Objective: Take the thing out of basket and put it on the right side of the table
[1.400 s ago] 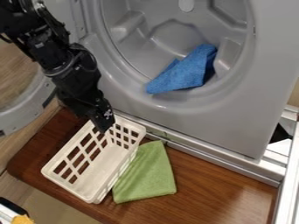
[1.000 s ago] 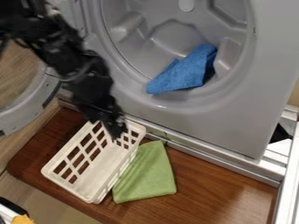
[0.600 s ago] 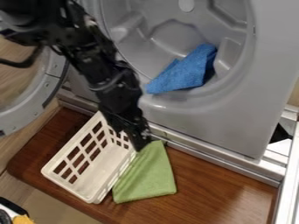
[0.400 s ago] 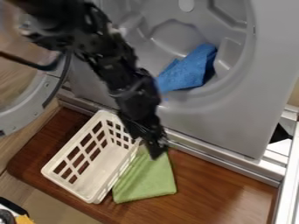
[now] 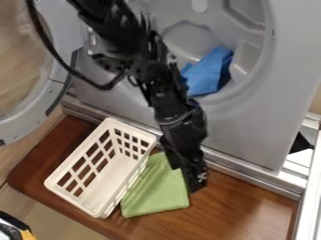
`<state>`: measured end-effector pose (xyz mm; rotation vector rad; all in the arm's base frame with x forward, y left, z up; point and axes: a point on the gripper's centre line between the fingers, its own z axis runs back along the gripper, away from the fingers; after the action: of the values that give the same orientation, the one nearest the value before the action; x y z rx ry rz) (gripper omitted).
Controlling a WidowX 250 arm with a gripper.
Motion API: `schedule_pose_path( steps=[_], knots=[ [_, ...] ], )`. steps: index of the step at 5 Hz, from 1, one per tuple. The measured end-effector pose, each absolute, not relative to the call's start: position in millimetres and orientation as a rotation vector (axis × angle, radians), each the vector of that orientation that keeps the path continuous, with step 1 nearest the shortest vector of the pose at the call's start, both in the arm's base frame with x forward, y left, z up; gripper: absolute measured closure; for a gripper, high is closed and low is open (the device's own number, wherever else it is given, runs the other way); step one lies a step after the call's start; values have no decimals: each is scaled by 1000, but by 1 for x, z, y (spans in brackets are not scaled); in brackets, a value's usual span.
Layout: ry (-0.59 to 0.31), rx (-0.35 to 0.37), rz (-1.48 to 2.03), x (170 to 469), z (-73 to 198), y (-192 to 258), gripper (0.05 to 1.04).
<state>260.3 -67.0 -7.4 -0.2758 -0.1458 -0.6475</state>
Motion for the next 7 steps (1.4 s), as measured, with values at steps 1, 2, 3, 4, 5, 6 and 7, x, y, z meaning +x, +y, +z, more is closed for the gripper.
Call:
schedule_pose_path(
  steps=[1,2,3,4,5,6,7],
  knots=[
    [-108,-244,-637,264,-20,-57,83],
    [-84,-227,-609,266,-32,-46,83],
    [-53,-192,-570,263,-35,-33,83],
    [-9,-145,-518,260,-36,-21,83],
    [-13,-153,-467,253,-41,-10,83],
    [24,-141,-477,248,-51,-13,83],
    [34,-134,-479,247,-61,-16,83]
  ],
)
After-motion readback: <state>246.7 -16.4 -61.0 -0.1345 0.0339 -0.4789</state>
